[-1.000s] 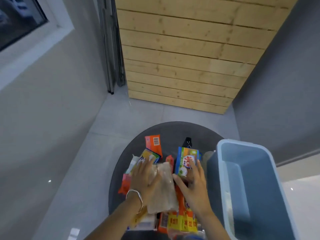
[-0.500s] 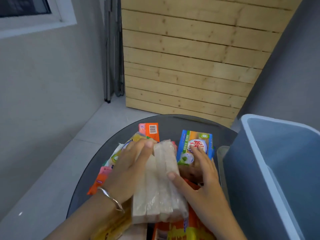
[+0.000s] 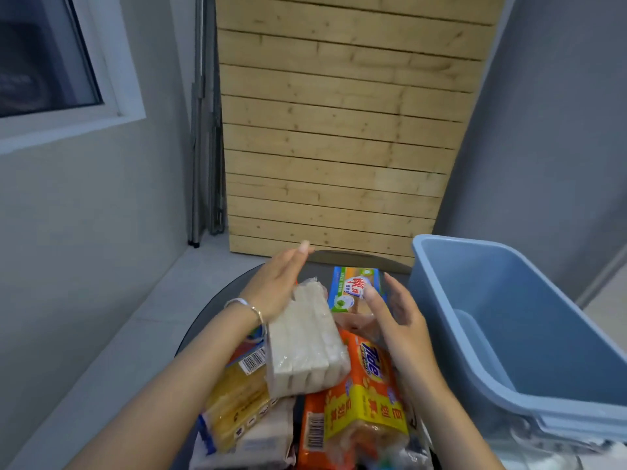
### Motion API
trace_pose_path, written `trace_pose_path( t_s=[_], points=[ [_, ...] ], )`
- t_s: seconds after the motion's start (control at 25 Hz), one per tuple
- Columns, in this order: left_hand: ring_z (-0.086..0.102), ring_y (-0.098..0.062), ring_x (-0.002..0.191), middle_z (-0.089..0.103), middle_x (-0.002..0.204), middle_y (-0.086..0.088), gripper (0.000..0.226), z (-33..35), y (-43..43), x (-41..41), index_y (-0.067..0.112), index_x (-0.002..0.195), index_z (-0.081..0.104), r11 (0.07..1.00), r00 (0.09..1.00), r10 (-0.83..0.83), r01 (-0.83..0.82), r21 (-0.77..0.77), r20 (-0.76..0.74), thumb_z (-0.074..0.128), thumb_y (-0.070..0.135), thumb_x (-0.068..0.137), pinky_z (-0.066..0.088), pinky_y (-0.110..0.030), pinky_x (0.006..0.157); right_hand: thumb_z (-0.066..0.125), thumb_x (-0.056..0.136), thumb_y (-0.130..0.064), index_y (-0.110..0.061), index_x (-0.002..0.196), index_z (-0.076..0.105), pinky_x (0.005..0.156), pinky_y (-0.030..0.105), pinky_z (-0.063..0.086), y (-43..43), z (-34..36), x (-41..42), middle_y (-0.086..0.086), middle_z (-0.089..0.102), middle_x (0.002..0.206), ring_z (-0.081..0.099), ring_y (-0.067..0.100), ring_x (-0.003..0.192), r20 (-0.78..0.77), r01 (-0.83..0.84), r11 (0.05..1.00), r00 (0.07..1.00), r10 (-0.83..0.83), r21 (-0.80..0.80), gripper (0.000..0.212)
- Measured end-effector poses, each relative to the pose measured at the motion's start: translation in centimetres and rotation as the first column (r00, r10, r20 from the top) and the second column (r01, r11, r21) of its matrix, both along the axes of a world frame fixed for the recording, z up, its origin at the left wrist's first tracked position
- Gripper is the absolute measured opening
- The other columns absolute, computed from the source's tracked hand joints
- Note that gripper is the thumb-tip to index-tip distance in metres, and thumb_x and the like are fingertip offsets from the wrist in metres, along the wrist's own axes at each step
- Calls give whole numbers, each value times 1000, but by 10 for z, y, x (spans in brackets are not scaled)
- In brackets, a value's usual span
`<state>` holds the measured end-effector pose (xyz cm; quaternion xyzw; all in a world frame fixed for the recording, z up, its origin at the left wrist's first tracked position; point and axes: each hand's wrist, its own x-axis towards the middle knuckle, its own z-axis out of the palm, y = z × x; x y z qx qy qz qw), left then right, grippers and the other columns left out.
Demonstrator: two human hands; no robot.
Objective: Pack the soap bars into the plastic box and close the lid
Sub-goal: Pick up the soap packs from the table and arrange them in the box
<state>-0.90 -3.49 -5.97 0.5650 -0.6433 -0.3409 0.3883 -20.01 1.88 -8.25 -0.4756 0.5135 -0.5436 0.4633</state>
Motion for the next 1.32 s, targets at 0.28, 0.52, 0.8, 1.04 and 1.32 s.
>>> trace_pose_path(
  t_s=[0.28, 0.52, 0.8, 1.04, 1.32],
  points=[
    [45, -27, 127, 51, 138, -13, 103, 15, -39, -49, 8, 136, 46, 887, 947, -174, 33, 461, 269, 3, 79, 76, 27, -38, 110, 56, 82, -61, -18, 113, 65, 83, 36, 58, -38, -8, 1, 6, 77, 96, 74, 23, 85, -60, -19, 923, 997, 45, 385, 53],
    [56, -20, 111, 58, 131, -9, 88, 9, -44, -53, 15, 127, 55, 879, 964, -207, 109, 464, 166, 9, 74, 82, 37, -31, 102, 55, 87, -54, -19, 121, 59, 81, 34, 57, -44, -8, 5, 7, 74, 105, 72, 23, 91, 42, -29, 936, 999, 15, 350, 49],
    [53, -29, 117, 56, 125, -18, 45, 37, -18, -61, 16, 132, 49, 986, 980, -99, 73, -149, -173, 23, 34, 100, 37, -24, 98, 54, 93, -36, -28, 136, 49, 96, 31, 51, -24, 42, 37, -1, 68, 121, 65, 12, 109, 205, 60, 997, 978, -47, -54, 44],
    [53, 12, 112, 55, 125, 20, 39, 92, 19, -59, 44, 134, 35, 956, 909, -255, 184, -230, -330, 22, 43, 97, 44, -4, 85, 57, 90, -40, -36, 132, 52, 99, 29, 49, 0, 116, 8, -5, 65, 126, 62, 9, 116, 59, -39, 943, 996, 61, -330, 42],
    [64, 14, 83, 59, 107, 23, 34, 115, 40, -131, 53, 118, 34, 918, 821, -382, 283, -278, -425, 40, 26, 97, 47, -4, 65, 65, 83, -35, -43, 137, 44, 82, 28, 57, 17, 140, -100, -4, 71, 118, 70, 16, 101, 9, -335, 913, 938, 346, -232, 59]
  ],
)
